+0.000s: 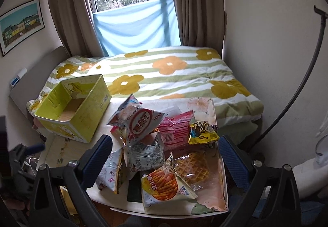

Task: Organize snacks
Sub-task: 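Grasp the white chip bag with the left gripper while the right grasps the shrimp flake bag, then carry the white chip bag with the left gripper while the right carries the shrimp flake bag toward the box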

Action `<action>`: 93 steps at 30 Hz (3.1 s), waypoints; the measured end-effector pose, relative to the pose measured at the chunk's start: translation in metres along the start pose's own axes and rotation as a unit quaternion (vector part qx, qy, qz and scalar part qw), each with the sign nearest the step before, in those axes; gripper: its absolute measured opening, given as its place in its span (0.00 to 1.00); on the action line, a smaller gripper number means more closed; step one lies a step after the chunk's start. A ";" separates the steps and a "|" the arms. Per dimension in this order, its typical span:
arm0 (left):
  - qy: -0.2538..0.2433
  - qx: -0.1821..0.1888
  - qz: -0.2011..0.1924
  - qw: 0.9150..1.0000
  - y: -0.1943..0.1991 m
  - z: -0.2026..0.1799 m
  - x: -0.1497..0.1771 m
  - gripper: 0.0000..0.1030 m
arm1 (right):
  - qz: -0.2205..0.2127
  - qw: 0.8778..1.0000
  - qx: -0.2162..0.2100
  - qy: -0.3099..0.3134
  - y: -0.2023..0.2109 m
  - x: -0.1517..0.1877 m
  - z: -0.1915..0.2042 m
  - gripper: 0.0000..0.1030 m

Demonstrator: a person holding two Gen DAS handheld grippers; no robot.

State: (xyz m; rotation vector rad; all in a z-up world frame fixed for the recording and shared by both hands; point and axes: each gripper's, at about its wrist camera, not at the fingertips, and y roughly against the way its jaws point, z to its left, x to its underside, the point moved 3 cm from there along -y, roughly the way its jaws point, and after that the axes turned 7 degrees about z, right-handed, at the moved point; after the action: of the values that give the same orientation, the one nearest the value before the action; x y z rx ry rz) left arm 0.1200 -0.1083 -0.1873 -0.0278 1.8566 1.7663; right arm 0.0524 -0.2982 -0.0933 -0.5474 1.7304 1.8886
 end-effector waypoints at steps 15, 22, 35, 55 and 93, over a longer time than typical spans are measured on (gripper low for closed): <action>-0.251 0.070 0.099 0.960 -0.115 -0.038 -0.012 0.99 | 0.092 0.995 0.020 0.035 -0.106 -0.028 0.015 1.00; -0.307 0.128 0.117 0.936 -0.142 -0.051 -0.023 0.98 | 0.126 0.992 0.022 0.021 -0.139 -0.034 0.014 1.00; -0.307 0.174 0.126 0.927 -0.153 -0.037 -0.045 0.59 | 0.147 0.984 -0.004 0.104 -0.168 -0.050 0.041 1.00; -0.217 0.175 0.133 0.951 -0.157 0.009 -0.054 0.58 | 0.147 0.953 -0.076 0.255 -0.200 -0.064 0.105 1.00; 0.012 0.022 -0.040 0.999 0.055 0.067 -0.040 0.58 | 0.014 0.955 -0.100 0.278 -0.039 -0.078 0.126 0.56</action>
State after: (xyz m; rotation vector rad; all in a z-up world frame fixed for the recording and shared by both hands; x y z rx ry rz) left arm 0.1577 -0.0534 -0.1188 -0.1062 1.8851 1.6769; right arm 0.1441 -0.1794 -0.0631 -1.2369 1.8845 2.0740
